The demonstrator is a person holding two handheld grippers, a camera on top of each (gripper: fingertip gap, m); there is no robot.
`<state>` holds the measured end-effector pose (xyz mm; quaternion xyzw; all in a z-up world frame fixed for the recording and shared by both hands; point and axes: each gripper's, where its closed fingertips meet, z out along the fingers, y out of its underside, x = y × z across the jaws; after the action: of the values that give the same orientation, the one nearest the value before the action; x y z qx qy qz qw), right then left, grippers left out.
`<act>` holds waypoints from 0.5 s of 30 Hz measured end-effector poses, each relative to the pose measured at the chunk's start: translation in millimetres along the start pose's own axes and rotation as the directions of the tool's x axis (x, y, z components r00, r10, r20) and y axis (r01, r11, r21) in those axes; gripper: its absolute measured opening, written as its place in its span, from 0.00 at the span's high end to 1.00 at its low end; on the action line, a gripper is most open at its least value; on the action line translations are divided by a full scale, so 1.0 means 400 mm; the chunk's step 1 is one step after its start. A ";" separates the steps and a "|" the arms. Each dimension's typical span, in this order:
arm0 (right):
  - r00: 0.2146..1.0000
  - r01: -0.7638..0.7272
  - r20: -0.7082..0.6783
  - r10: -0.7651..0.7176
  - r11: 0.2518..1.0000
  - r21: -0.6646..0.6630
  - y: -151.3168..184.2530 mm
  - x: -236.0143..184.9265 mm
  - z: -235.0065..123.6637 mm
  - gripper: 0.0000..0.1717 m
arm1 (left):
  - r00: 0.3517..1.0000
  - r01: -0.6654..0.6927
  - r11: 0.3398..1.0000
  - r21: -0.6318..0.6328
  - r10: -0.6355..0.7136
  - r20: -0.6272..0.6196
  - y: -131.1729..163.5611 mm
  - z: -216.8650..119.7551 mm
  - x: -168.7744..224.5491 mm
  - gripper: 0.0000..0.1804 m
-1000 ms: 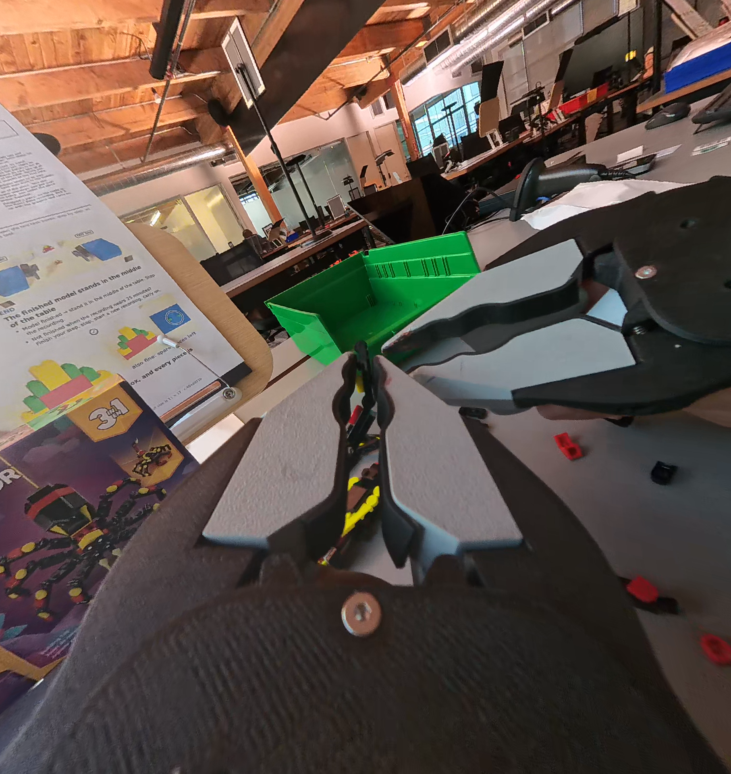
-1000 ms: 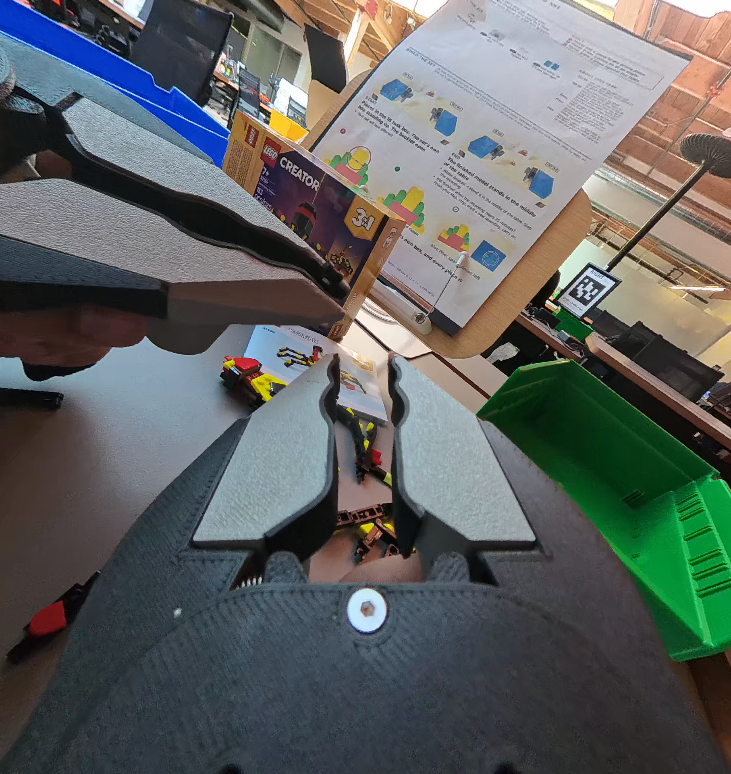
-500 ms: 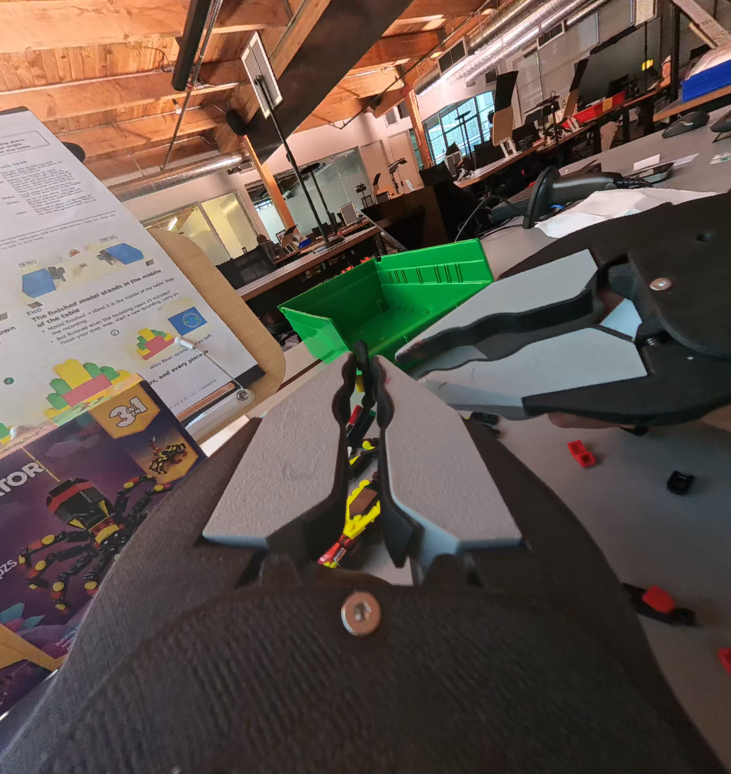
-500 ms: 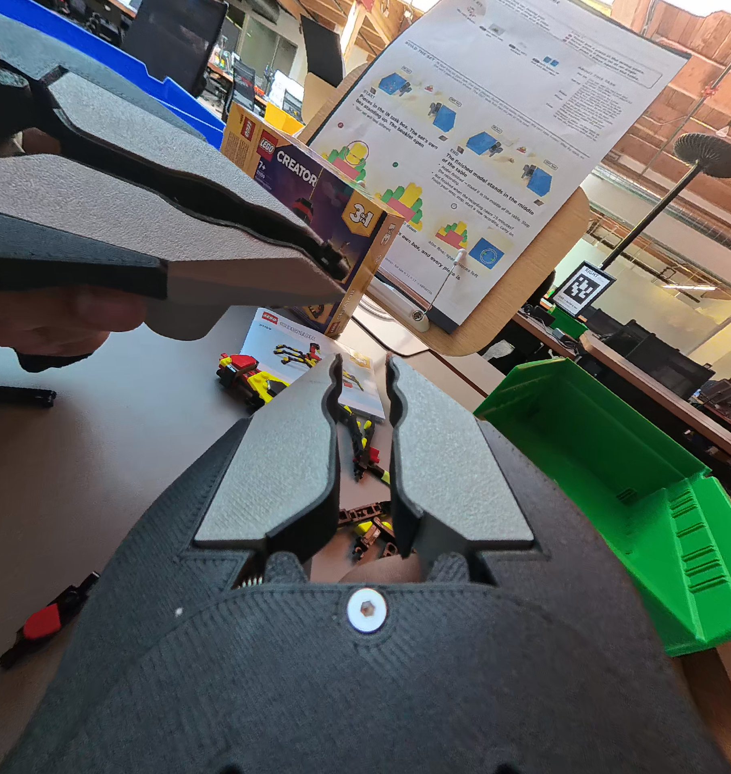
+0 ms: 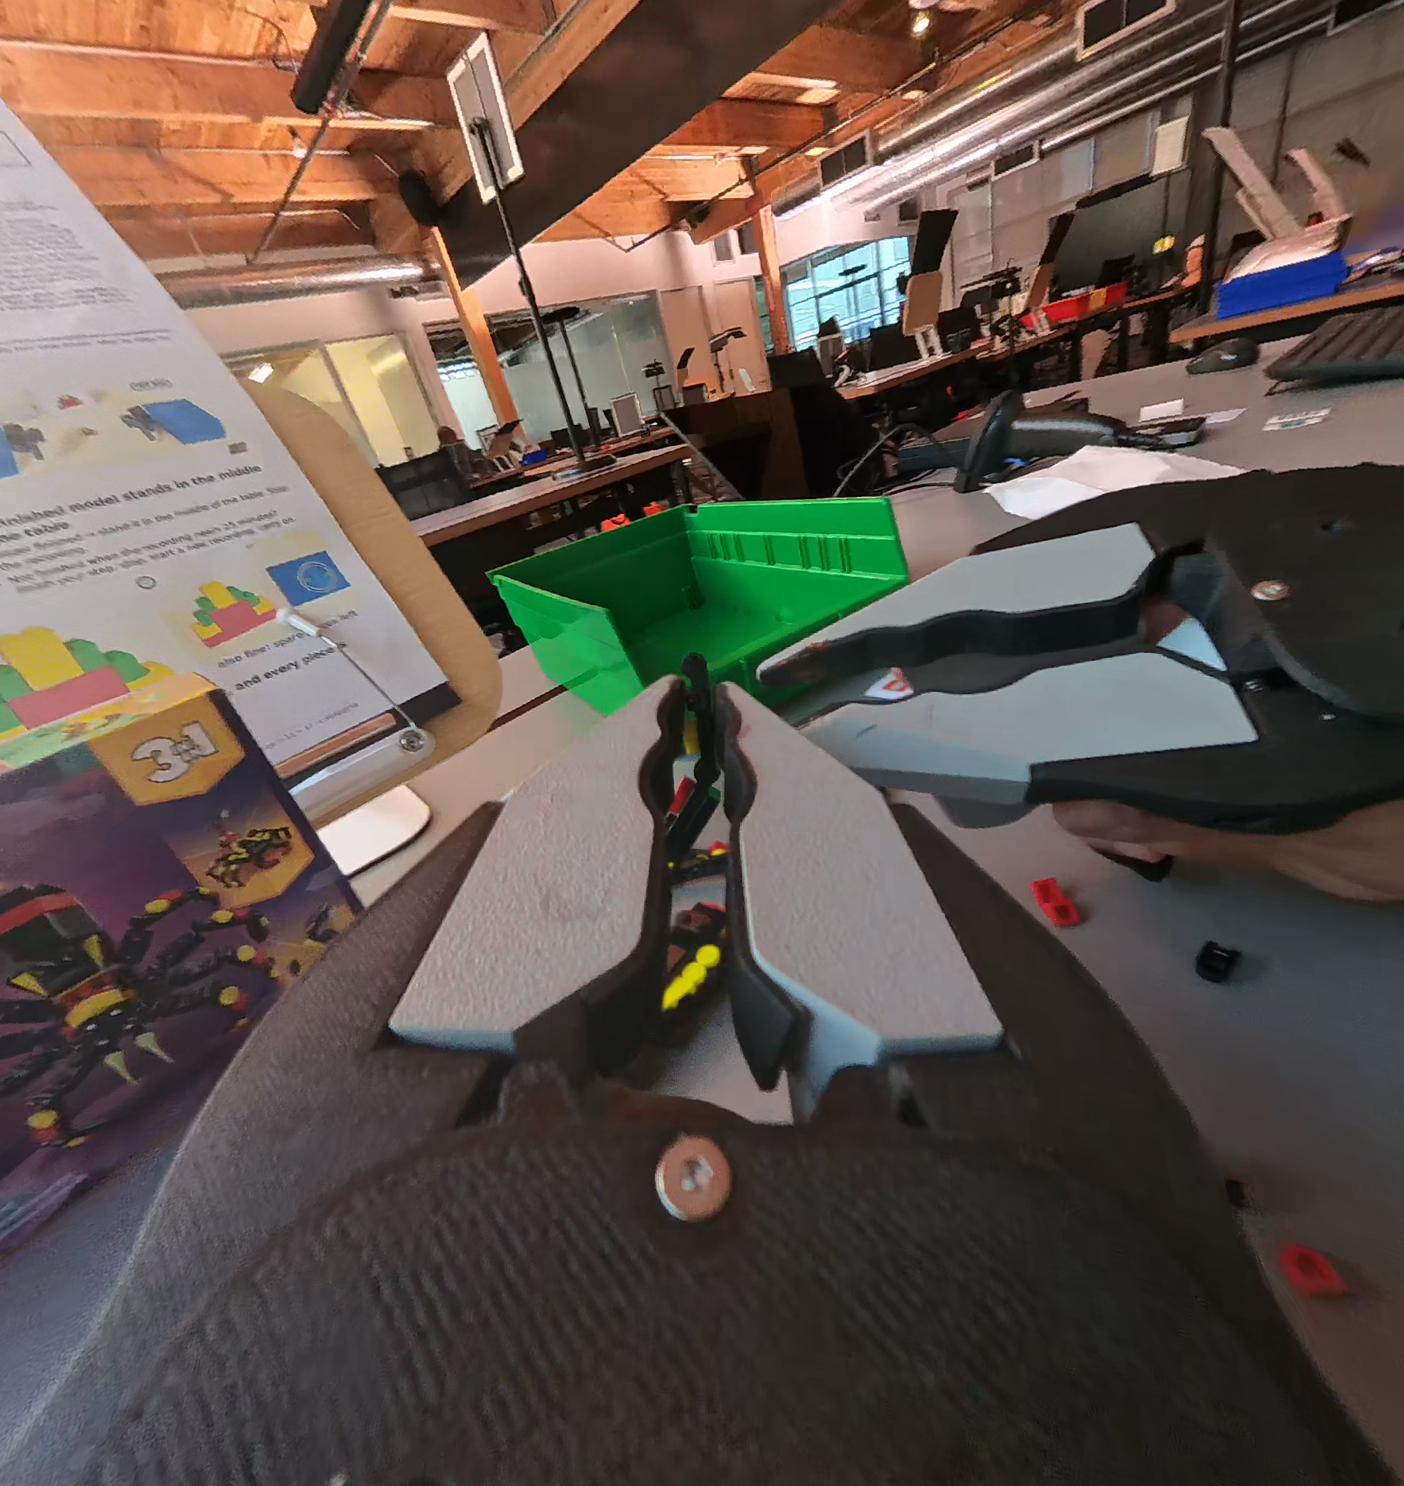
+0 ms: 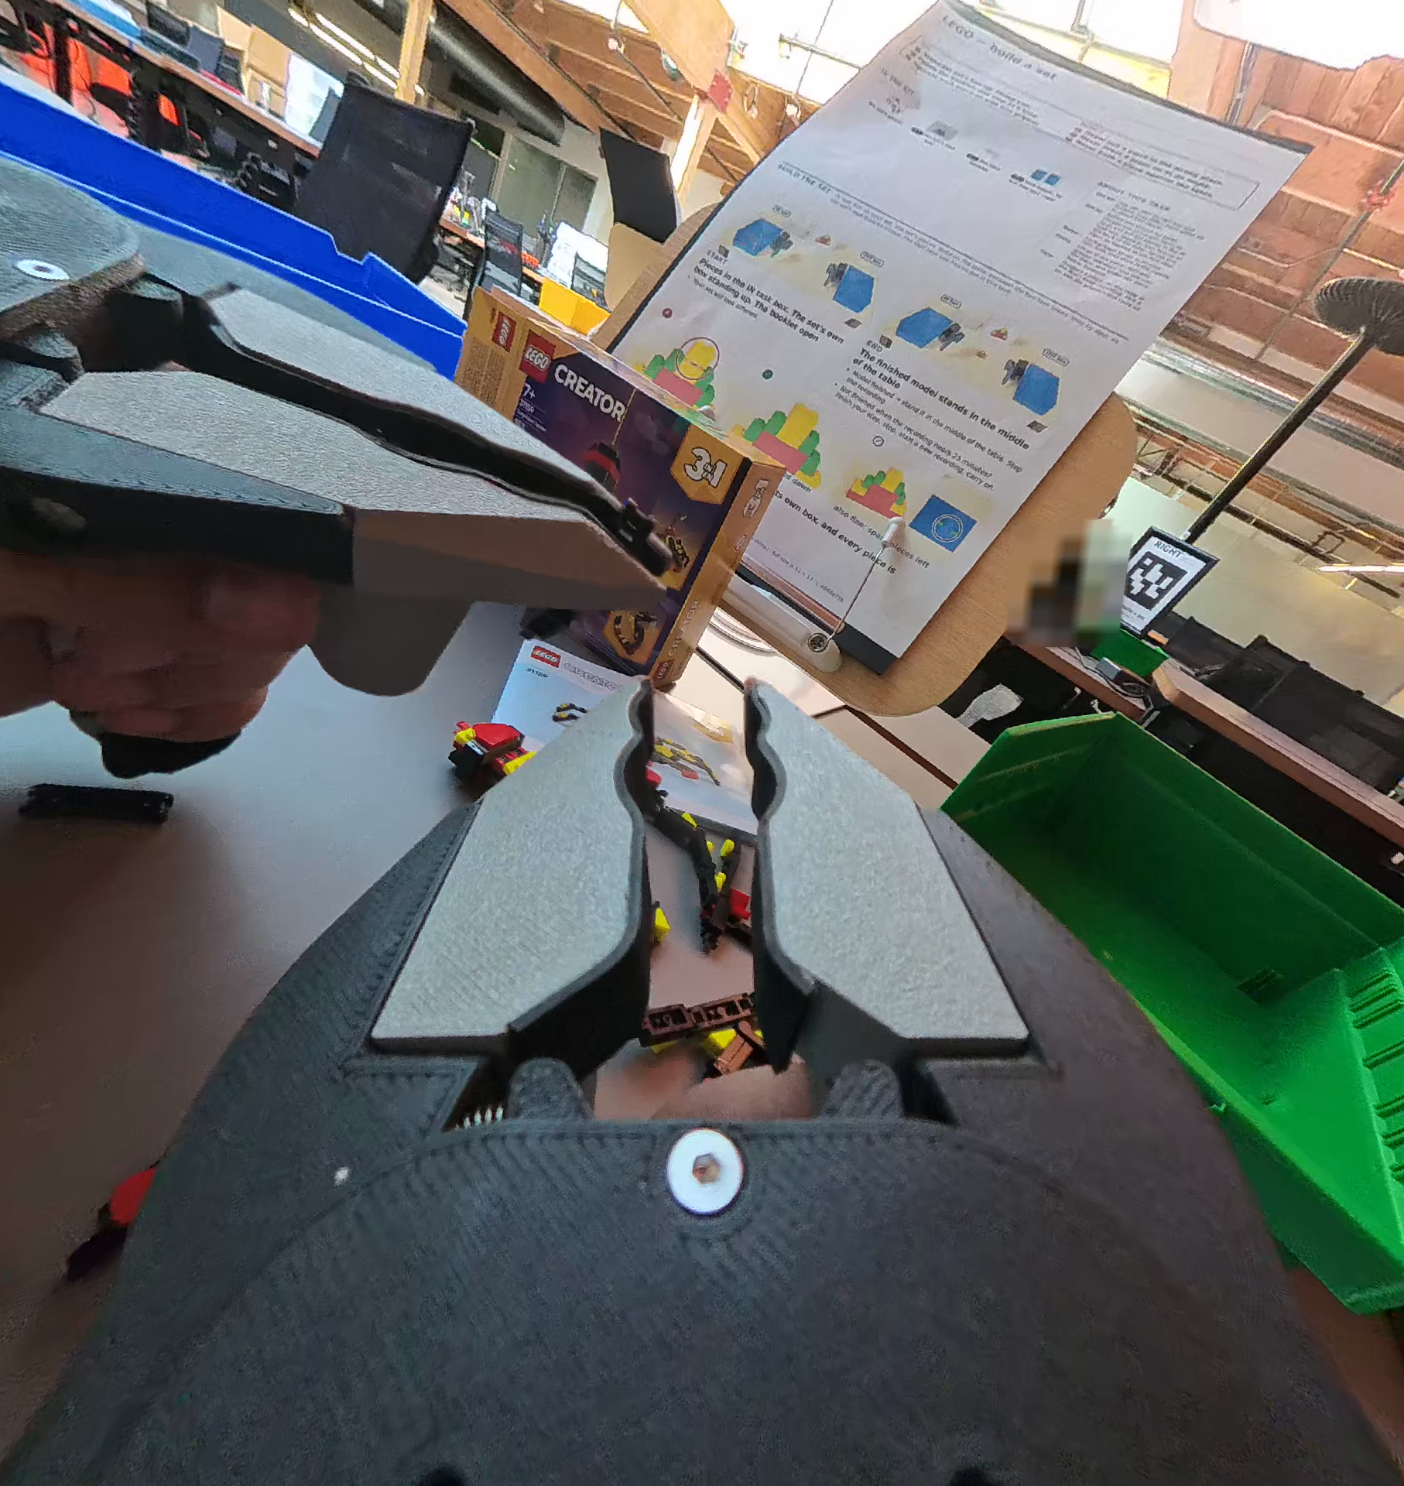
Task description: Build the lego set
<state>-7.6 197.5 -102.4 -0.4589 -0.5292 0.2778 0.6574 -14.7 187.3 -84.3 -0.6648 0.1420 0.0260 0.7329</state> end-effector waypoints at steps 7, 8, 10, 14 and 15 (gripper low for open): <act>1.000 0.013 0.017 -0.014 0.999 0.045 -0.020 -0.012 -0.007 0.89 | 0.963 0.220 0.975 0.033 -0.212 -0.168 -0.019 -0.005 0.029 0.98; 1.000 0.010 0.023 -0.012 0.998 0.057 -0.026 -0.014 -0.008 0.89 | 0.950 0.255 0.967 0.017 -0.247 -0.192 -0.016 -0.004 0.033 0.98; 0.999 0.009 0.038 -0.013 0.996 0.083 -0.037 -0.021 -0.013 0.89 | 0.918 0.321 0.947 -0.004 -0.312 -0.246 -0.014 -0.004 0.046 0.98; 0.998 0.021 0.055 -0.027 0.994 0.106 -0.047 -0.033 -0.017 0.89 | 0.854 0.410 0.912 -0.021 -0.391 -0.344 -0.027 -0.011 0.073 0.98; 0.998 0.022 0.055 -0.028 0.994 0.103 -0.046 -0.033 -0.016 0.89 | 0.853 0.410 0.912 -0.022 -0.392 -0.344 -0.027 -0.011 0.072 0.98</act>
<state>-7.4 176.5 -91.7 -0.4098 -0.5382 0.3090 0.6685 14.8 177.5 -81.3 -0.6548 0.1255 -0.2466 0.7033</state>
